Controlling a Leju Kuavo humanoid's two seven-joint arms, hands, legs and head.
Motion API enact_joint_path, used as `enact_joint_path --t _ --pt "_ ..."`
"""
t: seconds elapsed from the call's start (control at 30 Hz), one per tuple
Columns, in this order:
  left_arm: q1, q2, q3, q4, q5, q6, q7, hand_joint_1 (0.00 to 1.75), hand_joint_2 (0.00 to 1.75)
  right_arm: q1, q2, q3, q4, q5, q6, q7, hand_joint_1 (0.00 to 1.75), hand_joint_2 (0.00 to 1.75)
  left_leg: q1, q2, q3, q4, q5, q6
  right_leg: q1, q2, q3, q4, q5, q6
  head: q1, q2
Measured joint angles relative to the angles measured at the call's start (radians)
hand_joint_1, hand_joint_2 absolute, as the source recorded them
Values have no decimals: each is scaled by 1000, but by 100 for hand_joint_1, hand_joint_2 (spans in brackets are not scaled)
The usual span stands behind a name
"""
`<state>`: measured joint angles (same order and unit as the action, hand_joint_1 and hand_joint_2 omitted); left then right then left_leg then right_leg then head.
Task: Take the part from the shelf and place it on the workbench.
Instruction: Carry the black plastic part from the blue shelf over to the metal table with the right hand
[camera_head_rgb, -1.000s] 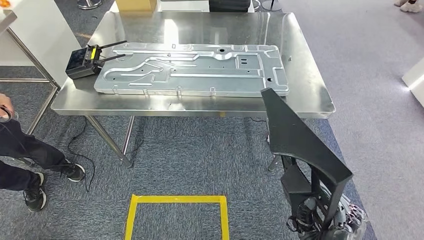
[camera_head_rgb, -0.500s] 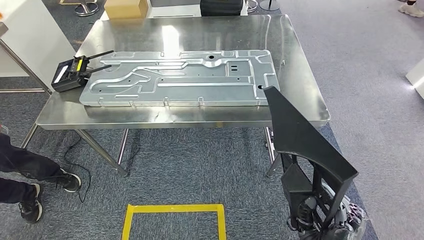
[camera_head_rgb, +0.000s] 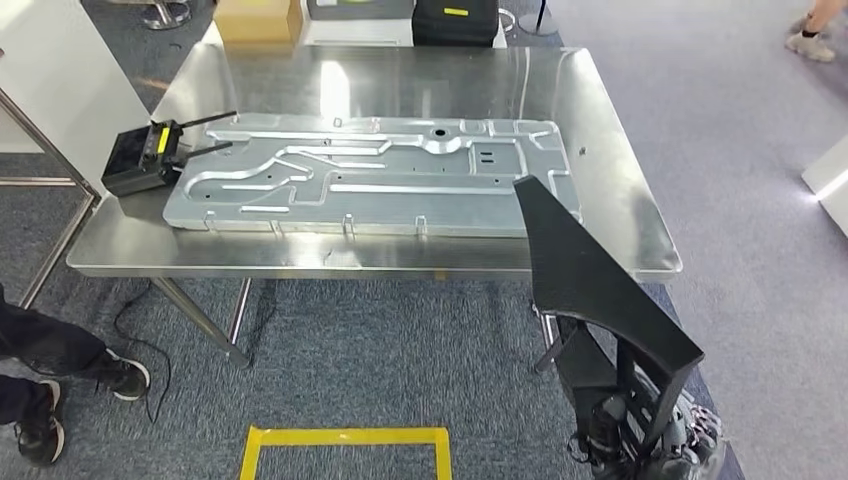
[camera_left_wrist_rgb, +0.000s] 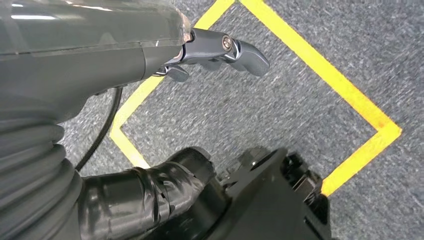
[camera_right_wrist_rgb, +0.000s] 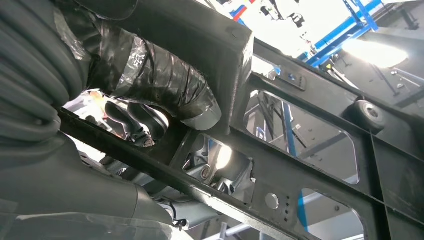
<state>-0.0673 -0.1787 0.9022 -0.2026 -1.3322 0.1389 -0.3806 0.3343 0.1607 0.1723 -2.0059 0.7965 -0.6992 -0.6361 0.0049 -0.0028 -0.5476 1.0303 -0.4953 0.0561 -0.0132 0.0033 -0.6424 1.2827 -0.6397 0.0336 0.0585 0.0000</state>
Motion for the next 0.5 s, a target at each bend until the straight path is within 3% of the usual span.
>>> enact_joint_path --t 0.03,0.07,0.13,0.2,0.27,0.37,0.43,0.5 --pt "0 0 0 0 -1 1 0 0 175 0 0 0 1 0 0 0 175 175 -2 0 5 0 -6 1 0 0 -25 20 2 1 0 0" --pt "1 0 0 0 -1 1 0 0 175 0 0 0 1 -1 0 0 175 175 -4 -1 13 0 -12 1 1 0 -32 3 28 -2 0 0" --pt "1 -1 0 0 -3 2 0 0 175 -1 0 0 1 -2 0 -1 175 175 -7 -2 31 -1 -25 -1 6 -1 -1 -110 119 -17 0 0" --pt "-1 -5 -1 1 -7 1 1 0 175 -3 0 0 0 -4 0 -2 175 175 -8 -2 43 -4 -35 -6 17 -2 26 -205 161 -35 -1 0" --pt "-5 -8 -1 1 -11 0 3 0 175 -4 -1 -1 -6 -7 0 -4 175 175 -7 -2 50 -7 -34 -18 24 -1 32 -235 160 -48 -2 0" --pt "-8 -8 -2 1 -18 -2 6 0 175 -6 -1 -1 -18 -13 0 -7 175 175 -8 -2 54 20 -41 -36 13 1 68 -264 170 -61 -4 0" --pt "-10 -8 -2 1 -19 -2 7 0 175 -9 0 -1 -26 -17 0 -9 175 175 -4 -2 11 103 -87 -46 7 -1 87 -272 164 -66 -7 0" --pt "-12 -8 -2 1 -21 -2 9 0 175 -11 0 -1 -34 -16 0 -11 175 175 4 -2 -67 218 -136 -57 6 -1 95 -273 154 -67 -9 0"
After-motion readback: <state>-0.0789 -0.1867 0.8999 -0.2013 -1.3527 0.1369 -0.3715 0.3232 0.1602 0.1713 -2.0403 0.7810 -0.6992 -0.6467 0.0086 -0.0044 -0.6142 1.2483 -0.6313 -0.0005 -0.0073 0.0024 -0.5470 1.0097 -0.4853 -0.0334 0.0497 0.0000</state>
